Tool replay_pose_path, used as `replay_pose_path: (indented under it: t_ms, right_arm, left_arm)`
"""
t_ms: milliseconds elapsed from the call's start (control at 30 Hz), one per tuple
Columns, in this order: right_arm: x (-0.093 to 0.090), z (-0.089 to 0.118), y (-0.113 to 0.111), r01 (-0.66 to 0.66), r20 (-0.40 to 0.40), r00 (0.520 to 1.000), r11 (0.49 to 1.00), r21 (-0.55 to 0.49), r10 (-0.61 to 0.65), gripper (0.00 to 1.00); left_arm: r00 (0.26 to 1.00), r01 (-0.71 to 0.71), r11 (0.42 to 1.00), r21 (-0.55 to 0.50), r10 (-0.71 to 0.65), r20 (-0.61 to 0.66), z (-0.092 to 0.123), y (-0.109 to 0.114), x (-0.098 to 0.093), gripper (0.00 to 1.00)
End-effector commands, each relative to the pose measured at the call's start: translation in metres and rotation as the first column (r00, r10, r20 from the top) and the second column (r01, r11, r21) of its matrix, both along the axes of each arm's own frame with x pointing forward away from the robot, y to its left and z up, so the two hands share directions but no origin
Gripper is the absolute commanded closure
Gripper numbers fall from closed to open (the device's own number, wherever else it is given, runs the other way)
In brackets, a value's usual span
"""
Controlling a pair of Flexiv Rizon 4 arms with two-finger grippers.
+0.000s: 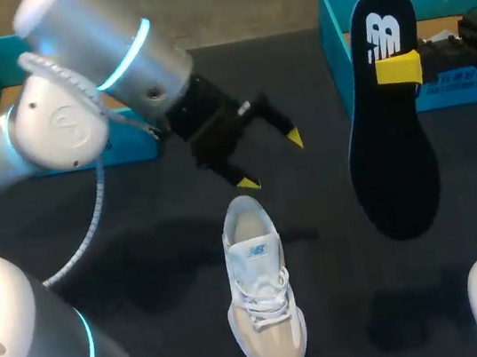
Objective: Take the shoe out of the shoebox, open the shoe tongue, remove and reinsert the insole, then place the shoe into the shoebox
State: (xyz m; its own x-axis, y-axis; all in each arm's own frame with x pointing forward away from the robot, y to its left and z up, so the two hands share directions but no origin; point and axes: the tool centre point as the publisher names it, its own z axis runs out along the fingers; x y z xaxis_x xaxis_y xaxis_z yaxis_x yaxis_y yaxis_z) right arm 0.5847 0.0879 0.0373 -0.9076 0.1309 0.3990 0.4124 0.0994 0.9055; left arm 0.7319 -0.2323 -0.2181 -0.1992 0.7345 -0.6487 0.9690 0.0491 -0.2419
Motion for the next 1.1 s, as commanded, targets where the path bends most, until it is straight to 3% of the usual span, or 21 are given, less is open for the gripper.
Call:
replay_pose_path:
  t_ms: [33, 267, 600, 1100]
  right_arm:
    - [0.004, 0.001, 0.002, -0.005, -0.003, 1.000, 1.000, -0.004, 0.005, 1.00]
    - [0.004, 0.001, 0.002, -0.005, -0.003, 1.000, 1.000, -0.004, 0.005, 1.00]
    - [0.004, 0.001, 0.002, -0.005, -0.003, 1.000, 1.000, -0.004, 0.005, 1.00]
    - [0.004, 0.001, 0.002, -0.005, -0.003, 1.000, 1.000, -0.004, 0.005, 1.00]
  left_arm:
    - [0.996, -0.056, 0.876, -0.480, 0.084, 0.037, 0.014, 0.013, -0.002, 0.00]
    - [0.994, -0.052, 0.787, -0.615, 0.103, 0.048, 0.040, 0.013, 0.008, 0.00]
    - [0.993, -0.030, 0.696, -0.717, 0.100, 0.056, 0.054, 0.018, 0.018, 0.00]
    - [0.990, -0.009, 0.680, -0.733, 0.110, 0.090, 0.068, 0.022, 0.035, 0.00]
